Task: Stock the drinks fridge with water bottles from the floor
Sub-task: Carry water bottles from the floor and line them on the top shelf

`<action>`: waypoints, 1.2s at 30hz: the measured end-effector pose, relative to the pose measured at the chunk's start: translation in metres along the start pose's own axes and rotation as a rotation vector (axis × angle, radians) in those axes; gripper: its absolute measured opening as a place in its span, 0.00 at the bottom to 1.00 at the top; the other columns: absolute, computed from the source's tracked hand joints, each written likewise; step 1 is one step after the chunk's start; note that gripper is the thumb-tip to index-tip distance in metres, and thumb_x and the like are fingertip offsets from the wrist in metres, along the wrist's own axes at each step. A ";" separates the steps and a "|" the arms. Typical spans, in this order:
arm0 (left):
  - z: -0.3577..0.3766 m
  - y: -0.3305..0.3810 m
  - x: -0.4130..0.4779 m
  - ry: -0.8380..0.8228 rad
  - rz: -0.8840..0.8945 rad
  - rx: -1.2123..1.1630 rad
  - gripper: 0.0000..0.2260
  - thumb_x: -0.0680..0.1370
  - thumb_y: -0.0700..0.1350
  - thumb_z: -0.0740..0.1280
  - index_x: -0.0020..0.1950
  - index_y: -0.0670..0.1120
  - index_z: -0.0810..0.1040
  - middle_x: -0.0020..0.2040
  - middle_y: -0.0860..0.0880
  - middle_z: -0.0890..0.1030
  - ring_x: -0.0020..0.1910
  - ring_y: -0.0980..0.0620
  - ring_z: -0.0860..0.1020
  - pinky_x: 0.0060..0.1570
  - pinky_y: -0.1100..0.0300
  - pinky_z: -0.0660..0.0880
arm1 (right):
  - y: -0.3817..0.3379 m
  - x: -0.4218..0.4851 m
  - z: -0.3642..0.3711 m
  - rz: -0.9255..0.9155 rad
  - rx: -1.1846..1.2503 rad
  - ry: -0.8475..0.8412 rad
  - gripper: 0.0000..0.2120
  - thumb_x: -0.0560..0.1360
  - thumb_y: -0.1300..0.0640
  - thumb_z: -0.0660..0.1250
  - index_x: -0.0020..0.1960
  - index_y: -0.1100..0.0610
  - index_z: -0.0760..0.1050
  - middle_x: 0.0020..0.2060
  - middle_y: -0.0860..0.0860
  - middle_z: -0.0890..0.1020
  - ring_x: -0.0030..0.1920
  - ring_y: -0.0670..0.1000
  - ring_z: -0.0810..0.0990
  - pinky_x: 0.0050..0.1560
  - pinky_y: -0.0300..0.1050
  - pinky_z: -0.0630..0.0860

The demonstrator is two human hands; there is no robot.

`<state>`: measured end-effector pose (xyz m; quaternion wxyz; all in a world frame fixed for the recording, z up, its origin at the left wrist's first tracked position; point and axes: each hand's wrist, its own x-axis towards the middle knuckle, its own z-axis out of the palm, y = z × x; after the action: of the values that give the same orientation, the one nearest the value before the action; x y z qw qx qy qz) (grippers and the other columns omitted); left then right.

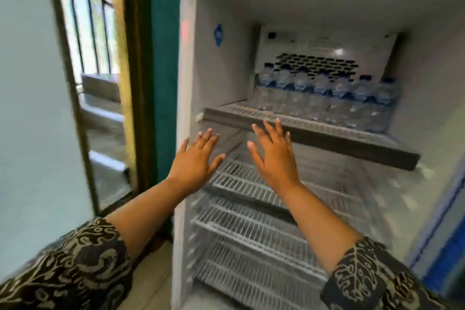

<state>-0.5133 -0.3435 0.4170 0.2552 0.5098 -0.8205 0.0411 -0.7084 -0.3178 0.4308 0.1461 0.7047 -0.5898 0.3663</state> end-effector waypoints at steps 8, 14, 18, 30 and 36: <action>0.000 -0.080 -0.199 -0.101 -0.364 0.019 0.26 0.81 0.58 0.53 0.77 0.52 0.52 0.78 0.52 0.51 0.77 0.52 0.49 0.74 0.53 0.42 | -0.110 -0.110 0.095 -0.191 0.176 -0.342 0.33 0.74 0.38 0.44 0.73 0.52 0.62 0.74 0.54 0.62 0.76 0.57 0.52 0.73 0.60 0.52; -0.002 -0.157 -0.333 -0.231 -0.641 0.007 0.27 0.81 0.59 0.51 0.77 0.53 0.50 0.78 0.52 0.47 0.77 0.52 0.45 0.74 0.50 0.41 | -0.213 -0.180 0.171 -0.315 0.323 -0.599 0.34 0.73 0.36 0.43 0.75 0.51 0.59 0.76 0.52 0.58 0.77 0.53 0.47 0.74 0.57 0.47; -0.004 -0.207 -0.423 -0.316 -0.820 -0.014 0.28 0.80 0.60 0.51 0.77 0.53 0.47 0.78 0.52 0.45 0.77 0.52 0.43 0.73 0.51 0.37 | -0.285 -0.229 0.222 -0.376 0.378 -0.763 0.35 0.72 0.35 0.41 0.75 0.49 0.56 0.76 0.51 0.56 0.77 0.50 0.44 0.74 0.55 0.44; 0.015 -0.320 -0.564 -0.377 -1.253 -0.049 0.30 0.79 0.62 0.50 0.77 0.53 0.44 0.78 0.52 0.44 0.77 0.52 0.44 0.74 0.50 0.42 | -0.430 -0.315 0.363 -0.268 0.527 -1.233 0.29 0.78 0.46 0.59 0.76 0.48 0.52 0.77 0.49 0.54 0.77 0.50 0.45 0.75 0.56 0.54; 0.075 -0.372 -0.601 -0.317 -1.419 -0.069 0.30 0.79 0.61 0.51 0.77 0.54 0.44 0.78 0.53 0.43 0.77 0.52 0.43 0.74 0.49 0.42 | -0.488 -0.315 0.488 -0.098 0.602 -1.304 0.37 0.73 0.49 0.69 0.76 0.50 0.53 0.75 0.53 0.59 0.75 0.54 0.57 0.72 0.57 0.60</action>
<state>-0.0122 -0.0552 0.0035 0.1143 0.9107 -0.3202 -0.2344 -0.0942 -0.2740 -0.0118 -0.4203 0.8155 -0.3978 0.0106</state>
